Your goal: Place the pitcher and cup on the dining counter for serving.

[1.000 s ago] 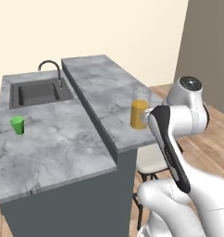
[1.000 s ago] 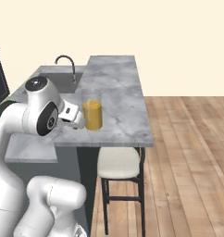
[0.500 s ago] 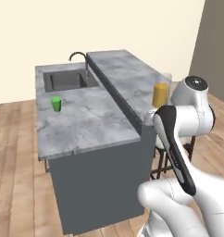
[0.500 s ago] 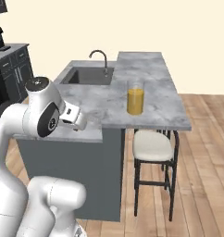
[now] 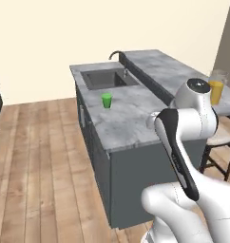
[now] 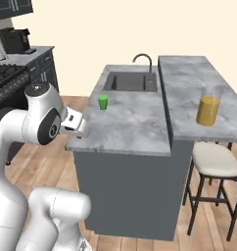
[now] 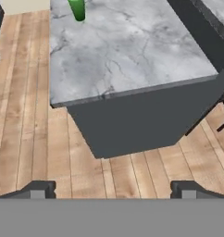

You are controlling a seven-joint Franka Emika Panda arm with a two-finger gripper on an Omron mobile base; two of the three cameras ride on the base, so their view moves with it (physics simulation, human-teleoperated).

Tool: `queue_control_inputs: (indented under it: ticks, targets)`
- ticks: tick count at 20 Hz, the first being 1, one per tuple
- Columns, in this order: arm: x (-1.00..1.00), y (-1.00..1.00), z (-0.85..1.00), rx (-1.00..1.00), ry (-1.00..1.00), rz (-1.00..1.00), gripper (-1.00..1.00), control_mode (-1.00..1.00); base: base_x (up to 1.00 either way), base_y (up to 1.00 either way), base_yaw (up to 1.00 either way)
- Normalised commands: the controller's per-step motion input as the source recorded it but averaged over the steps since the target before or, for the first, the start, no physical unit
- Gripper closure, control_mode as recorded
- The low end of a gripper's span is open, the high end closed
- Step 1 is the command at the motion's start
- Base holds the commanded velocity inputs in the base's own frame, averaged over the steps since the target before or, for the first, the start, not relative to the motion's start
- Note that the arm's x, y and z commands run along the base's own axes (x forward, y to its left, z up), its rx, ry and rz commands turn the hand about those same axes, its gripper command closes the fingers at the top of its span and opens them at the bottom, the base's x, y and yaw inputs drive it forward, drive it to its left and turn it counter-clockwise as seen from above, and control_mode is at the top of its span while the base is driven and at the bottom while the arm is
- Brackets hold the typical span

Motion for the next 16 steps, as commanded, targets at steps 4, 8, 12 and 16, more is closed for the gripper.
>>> queue_control_inputs:
  ticks: [4, 8, 12, 16]
  targets:
    - [0.00, 0.00, 0.00, 0.00, 0.00, 0.00, -1.00, 1.00, 0.39, 1.00, -0.05]
    - [0.00, 0.00, 0.00, 0.00, 0.00, 0.00, -1.00, 1.00, 0.85, 1.00, -0.34]
    - [0.00, 0.00, 0.00, 0.00, 0.00, 0.00, -1.00, 1.00, 1.00, 1.00, -0.47]
    - [0.00, 0.00, 0.00, 0.00, 0.00, 0.00, -1.00, 1.00, 0.98, 0.95, -0.55]
